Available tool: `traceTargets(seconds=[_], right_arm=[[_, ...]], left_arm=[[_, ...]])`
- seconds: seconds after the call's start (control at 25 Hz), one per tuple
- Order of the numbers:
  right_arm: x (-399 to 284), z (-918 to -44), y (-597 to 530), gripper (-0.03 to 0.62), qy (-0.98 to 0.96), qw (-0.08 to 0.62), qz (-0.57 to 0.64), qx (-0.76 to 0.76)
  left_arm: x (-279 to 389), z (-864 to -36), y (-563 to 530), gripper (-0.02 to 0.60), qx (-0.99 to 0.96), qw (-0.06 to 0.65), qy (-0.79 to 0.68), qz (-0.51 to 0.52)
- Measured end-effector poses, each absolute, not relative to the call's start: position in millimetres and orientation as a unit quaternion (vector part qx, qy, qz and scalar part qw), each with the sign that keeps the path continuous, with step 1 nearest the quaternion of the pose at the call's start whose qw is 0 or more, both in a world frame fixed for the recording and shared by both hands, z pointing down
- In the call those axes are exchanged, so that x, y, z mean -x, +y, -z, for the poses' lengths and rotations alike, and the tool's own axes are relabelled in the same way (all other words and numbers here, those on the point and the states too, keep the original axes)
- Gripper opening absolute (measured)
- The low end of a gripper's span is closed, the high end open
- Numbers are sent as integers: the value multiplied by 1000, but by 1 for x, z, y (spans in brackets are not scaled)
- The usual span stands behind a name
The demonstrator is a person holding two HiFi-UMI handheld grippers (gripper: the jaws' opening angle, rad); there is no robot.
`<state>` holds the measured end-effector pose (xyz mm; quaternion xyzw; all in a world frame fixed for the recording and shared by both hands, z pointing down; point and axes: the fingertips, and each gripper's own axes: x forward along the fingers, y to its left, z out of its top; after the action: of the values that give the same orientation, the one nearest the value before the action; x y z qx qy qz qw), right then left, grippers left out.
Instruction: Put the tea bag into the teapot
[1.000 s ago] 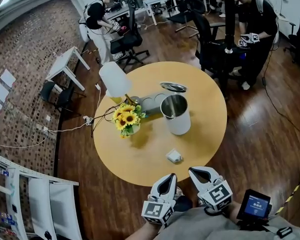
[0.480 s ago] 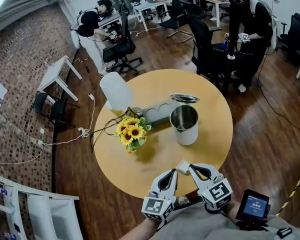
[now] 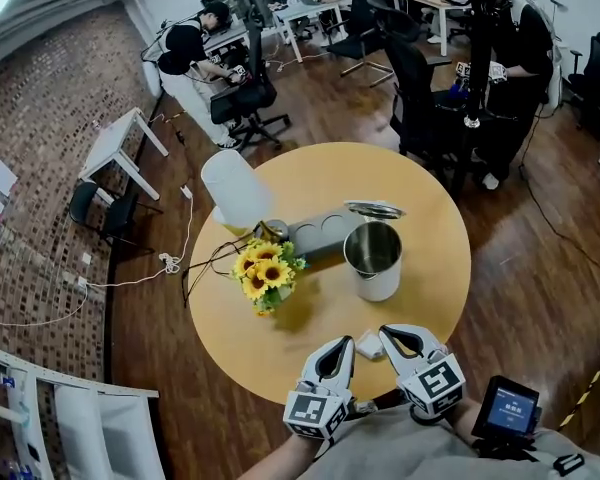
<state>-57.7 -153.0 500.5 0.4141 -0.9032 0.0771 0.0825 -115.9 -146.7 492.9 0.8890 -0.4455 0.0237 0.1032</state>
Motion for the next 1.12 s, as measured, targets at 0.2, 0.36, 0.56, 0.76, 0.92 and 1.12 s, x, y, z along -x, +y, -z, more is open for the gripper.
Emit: traceTargets(seconds=[0.2,0.36,0.56,0.76,0.92,1.12], right_arm=[[58,-510,-163,8,-907,86,-89,-403],[55,-530,-163,8,-904,113,-107,-397],[53,-562,-171,8,-898,146,-131,-393],[55,-609,-170,8,-893,180,-158,-382],[51,-635,-165,8,-885,206,-186,-374],[48,-664,-157,8,-878,230,-204,-367]], left_arm=[[116,-506,-157,2,-880,117,-458,-33],[116,-528,-153,2,-874,138,-464,-49],[112,-563,-158,2,-868,166,-462,-79],[113,-608,-159,2,-857,198,-462,-112],[112,-636,-156,2,-849,221,-459,-138],[109,-664,-150,2,-846,235,-449,-163]])
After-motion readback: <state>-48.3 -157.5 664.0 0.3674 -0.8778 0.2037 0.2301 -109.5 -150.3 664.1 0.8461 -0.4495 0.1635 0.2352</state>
